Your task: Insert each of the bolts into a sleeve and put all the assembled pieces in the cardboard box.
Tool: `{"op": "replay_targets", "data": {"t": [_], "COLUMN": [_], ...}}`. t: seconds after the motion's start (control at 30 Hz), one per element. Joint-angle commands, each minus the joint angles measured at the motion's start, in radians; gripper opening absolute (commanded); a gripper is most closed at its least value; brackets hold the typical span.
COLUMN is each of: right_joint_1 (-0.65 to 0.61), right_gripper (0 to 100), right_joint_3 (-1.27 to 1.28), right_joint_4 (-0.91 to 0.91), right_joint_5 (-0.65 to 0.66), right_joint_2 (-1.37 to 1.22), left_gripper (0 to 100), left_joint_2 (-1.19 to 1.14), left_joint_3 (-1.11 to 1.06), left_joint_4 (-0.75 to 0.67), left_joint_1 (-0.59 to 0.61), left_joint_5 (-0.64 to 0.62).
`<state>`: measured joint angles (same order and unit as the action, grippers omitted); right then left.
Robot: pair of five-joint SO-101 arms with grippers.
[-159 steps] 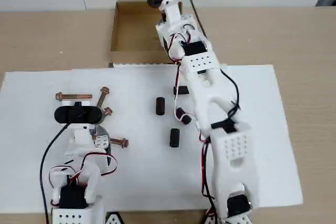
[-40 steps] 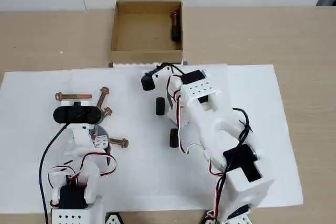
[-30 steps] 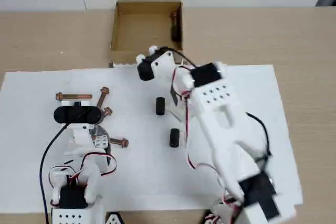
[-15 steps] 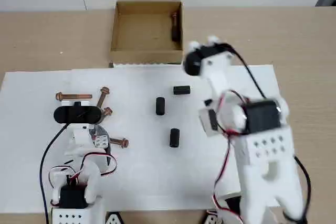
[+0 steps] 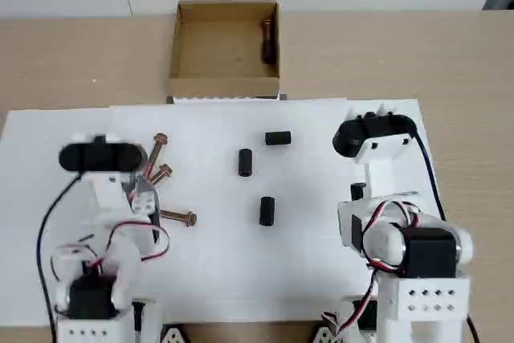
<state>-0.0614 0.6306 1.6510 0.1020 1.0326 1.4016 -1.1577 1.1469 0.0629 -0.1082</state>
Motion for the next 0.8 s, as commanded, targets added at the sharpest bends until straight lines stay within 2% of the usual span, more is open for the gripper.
{"op": "replay_targets", "data": {"t": [0.0,0.1,0.2,0.37,0.5,0.77], "right_joint_1": [0.008,0.008,0.01,0.01,0.01,0.01], "right_gripper": [0.4,0.4,0.4,0.4,0.4,0.4], "right_joint_3": [0.005,0.02,0.034,0.037,0.037,0.037], "right_joint_4": [-0.035,-0.059,-0.09,-0.142,-0.173,-0.185], "right_joint_5": [-0.015,-0.015,-0.015,-0.017,-0.017,-0.017], "right_joint_2": [0.016,0.016,0.016,0.016,0.013,0.01], "left_gripper": [1,1,1,1,1,1], "left_joint_2": [-0.229,-0.388,-0.516,-0.674,-0.767,-0.991], "left_joint_3": [0.179,0.295,0.377,0.461,0.503,0.607], "left_joint_4": [0.012,0.043,0.078,0.181,0.267,0.358], "left_joint_1": [0.008,0.002,0.0,0.0,0.002,0.002], "left_joint_5": [0.003,0.023,0.101,0.384,0.546,0.638]}}
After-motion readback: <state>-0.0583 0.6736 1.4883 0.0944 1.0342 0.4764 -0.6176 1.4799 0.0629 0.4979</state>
